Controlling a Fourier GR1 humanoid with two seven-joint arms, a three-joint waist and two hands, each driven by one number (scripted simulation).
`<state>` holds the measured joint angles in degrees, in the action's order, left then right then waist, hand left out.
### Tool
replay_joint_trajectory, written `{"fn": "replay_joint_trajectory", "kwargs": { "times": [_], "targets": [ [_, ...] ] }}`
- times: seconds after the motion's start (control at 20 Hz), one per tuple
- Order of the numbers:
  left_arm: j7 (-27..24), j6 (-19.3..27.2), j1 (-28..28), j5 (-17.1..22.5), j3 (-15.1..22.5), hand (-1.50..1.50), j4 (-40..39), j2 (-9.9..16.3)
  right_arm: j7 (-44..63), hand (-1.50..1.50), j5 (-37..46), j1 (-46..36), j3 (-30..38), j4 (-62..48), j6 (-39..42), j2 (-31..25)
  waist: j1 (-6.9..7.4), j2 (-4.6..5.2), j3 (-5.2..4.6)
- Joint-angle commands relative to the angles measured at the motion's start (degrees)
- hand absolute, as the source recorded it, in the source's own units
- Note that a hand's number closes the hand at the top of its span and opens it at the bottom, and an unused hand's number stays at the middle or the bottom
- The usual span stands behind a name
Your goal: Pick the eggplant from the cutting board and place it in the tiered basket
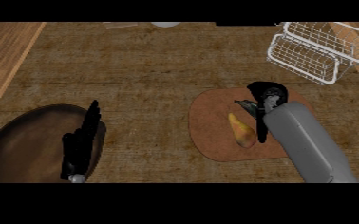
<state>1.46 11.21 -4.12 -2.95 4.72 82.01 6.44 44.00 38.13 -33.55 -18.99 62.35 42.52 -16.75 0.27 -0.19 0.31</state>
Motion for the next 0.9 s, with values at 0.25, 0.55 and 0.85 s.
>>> {"fn": "replay_joint_trajectory", "kwargs": {
  "times": [0.25,0.55,0.85],
  "targets": [
    [0.63,1.83,-3.53,-2.47,1.95,0.0,0.56,-2.74,-4.38,1.5,4.76,2.51,1.19,-1.77,-2.11,0.93,0.08,0.17,-0.3],
    [-4.11,-2.07,-2.47,0.08,-1.68,0.0,-4.01,0.09,-14.37,1.5,8.98,3.75,-2.22,-5.55,-7.49,0.35,0.29,0.32,-0.31],
    [1.15,-0.46,-3.93,-1.47,0.48,0.0,1.93,-1.48,-18.14,1.5,14.08,3.77,-4.32,-1.89,-11.87,-0.34,0.11,0.14,-0.3]
  ]
}}
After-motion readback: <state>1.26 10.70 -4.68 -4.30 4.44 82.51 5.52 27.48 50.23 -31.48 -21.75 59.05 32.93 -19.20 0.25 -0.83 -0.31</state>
